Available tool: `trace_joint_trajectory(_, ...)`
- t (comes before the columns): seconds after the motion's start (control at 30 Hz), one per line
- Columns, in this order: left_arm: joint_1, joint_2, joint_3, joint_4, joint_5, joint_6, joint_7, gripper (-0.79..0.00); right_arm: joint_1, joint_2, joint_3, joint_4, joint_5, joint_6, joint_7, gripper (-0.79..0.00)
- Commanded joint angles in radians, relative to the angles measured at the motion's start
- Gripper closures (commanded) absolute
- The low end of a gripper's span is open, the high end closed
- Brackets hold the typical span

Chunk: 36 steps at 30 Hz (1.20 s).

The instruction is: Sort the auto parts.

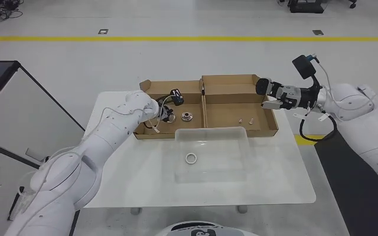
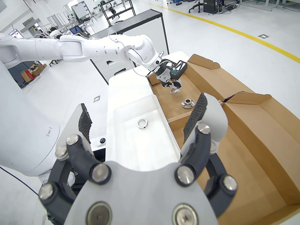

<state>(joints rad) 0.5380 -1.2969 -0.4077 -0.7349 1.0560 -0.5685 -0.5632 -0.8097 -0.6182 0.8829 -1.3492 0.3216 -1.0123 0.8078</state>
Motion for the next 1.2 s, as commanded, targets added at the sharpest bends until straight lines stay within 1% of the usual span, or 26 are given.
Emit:
trace_joint_trajectory(0.0, 0.001, -0.008, 0.002, 0.011, 0.004, -0.002, 0.005, 0.000, 0.000, 0.000, 0.000, 0.000, 0.000, 0.000, 0.000, -0.785)
trace_joint_trajectory(0.1, 0.002, -0.019, 0.004, 0.029, 0.011, -0.003, 0.011, 0.000, 0.000, 0.000, 0.000, 0.000, 0.000, 0.000, 0.000, -0.785)
trace_joint_trajectory(0.17, 0.003, -0.026, 0.004, 0.042, 0.015, -0.004, 0.019, -0.043, 0.000, 0.000, 0.000, 0.000, 0.000, 0.000, 0.000, -0.785)
trace_joint_trajectory(0.23, 0.003, -0.032, 0.005, 0.057, 0.021, -0.006, 0.025, -0.111, 0.000, 0.000, 0.000, 0.000, 0.000, 0.000, 0.000, -0.785)
trace_joint_trajectory(0.3, 0.004, -0.038, 0.002, 0.070, 0.022, 0.001, 0.034, -0.256, 0.000, 0.000, 0.000, 0.000, 0.000, 0.000, 0.000, -0.785)
trace_joint_trajectory(0.37, 0.004, -0.044, -0.003, 0.083, 0.016, 0.000, 0.047, -0.360, 0.000, 0.000, 0.000, 0.000, 0.000, 0.000, 0.000, -0.785)
trace_joint_trajectory(0.4, 0.004, -0.046, -0.003, 0.088, 0.018, -0.002, 0.049, -0.400, 0.000, 0.000, 0.000, 0.000, 0.000, 0.000, 0.000, -0.785)
trace_joint_trajectory(0.47, 0.002, -0.051, -0.012, 0.096, 0.006, 0.006, 0.060, -0.785, 0.000, 0.000, 0.000, 0.000, 0.000, 0.000, 0.000, -0.785)
trace_joint_trajectory(0.67, -0.014, -0.059, -0.035, 0.120, 0.001, 0.020, 0.078, -0.785, 0.000, 0.000, 0.000, 0.000, 0.000, 0.000, 0.000, -0.785)
trace_joint_trajectory(0.77, -0.026, -0.058, -0.047, 0.111, 0.014, 0.023, 0.098, -0.785, 0.000, 0.000, 0.000, 0.000, 0.000, 0.000, 0.000, -0.785)
trace_joint_trajectory(0.8, -0.030, -0.056, -0.049, 0.101, 0.024, 0.010, 0.105, -0.785, 0.000, 0.000, 0.000, 0.000, 0.000, 0.000, 0.000, -0.785)
trace_joint_trajectory(0.87, -0.037, -0.049, -0.061, 0.084, 0.027, -0.032, 0.132, -0.785, 0.000, 0.000, 0.000, 0.000, 0.000, 0.000, 0.000, -0.785)
trace_joint_trajectory(1.0, -0.049, -0.026, -0.107, 0.046, -0.012, -0.158, 0.186, -0.785, 0.000, 0.000, 0.000, 0.000, 0.000, 0.000, 0.000, -0.785)
trace_joint_trajectory(1.17, -0.046, 0.019, -0.181, -0.044, -0.068, -0.325, 0.205, -0.785, 0.000, 0.000, 0.000, 0.000, 0.000, 0.000, 0.000, -0.785)
